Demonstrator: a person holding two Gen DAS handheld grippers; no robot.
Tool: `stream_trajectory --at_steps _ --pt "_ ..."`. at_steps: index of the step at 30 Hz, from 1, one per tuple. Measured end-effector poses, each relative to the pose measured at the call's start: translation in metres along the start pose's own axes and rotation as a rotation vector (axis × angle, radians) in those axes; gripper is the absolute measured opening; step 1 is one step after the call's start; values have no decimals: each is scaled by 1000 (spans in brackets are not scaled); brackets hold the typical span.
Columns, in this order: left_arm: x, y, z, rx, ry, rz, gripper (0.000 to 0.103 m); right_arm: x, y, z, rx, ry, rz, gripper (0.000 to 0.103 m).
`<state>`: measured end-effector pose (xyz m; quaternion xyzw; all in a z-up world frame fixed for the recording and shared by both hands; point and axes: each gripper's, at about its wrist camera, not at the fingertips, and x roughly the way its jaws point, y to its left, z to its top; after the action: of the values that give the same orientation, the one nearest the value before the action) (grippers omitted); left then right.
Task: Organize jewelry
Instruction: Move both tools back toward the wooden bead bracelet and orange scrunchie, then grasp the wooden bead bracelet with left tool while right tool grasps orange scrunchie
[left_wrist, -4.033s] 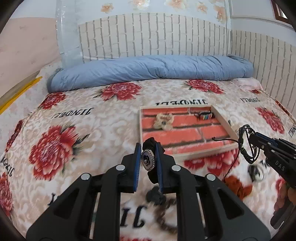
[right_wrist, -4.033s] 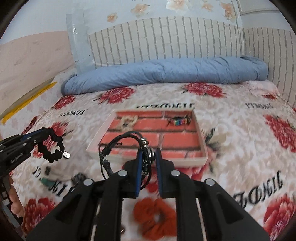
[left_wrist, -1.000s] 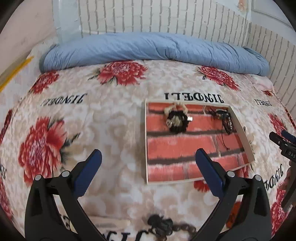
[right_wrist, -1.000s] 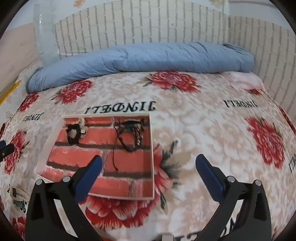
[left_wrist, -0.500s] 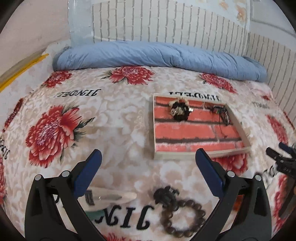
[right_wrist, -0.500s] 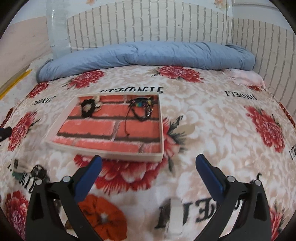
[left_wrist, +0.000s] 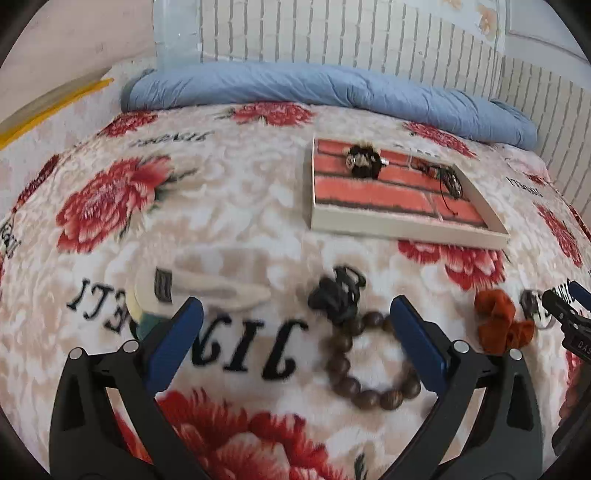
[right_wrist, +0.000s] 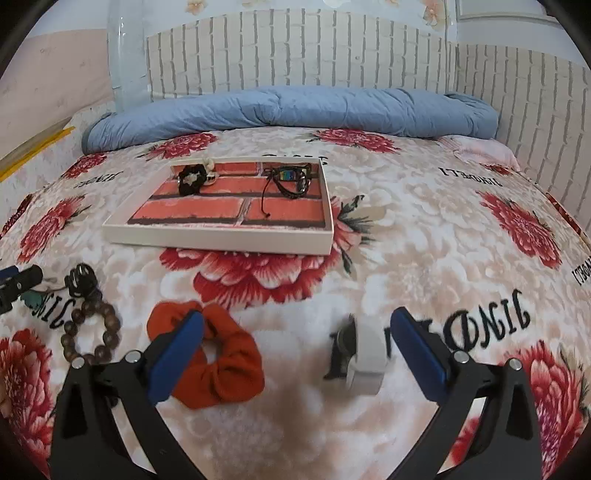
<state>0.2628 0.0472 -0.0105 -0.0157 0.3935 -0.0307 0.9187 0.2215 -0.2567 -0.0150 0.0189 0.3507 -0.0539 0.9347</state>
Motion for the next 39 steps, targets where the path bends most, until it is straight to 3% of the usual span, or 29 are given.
stream_trajectory --at_steps 8,18,31,39 --pt "5 -16 -25 47 11 -3 98 1 13 -13 -16 -9 14 99" --pt "19 -17 -33 69 35 6 98 3 14 -21 -1 -22 31 97" --pt "39 -18 -39 67 93 -14 98 28 17 -27 -1 72 61 67" --pt "52 -20 -40 65 134 -37 84 46 20 -30 -5 153 67 63"
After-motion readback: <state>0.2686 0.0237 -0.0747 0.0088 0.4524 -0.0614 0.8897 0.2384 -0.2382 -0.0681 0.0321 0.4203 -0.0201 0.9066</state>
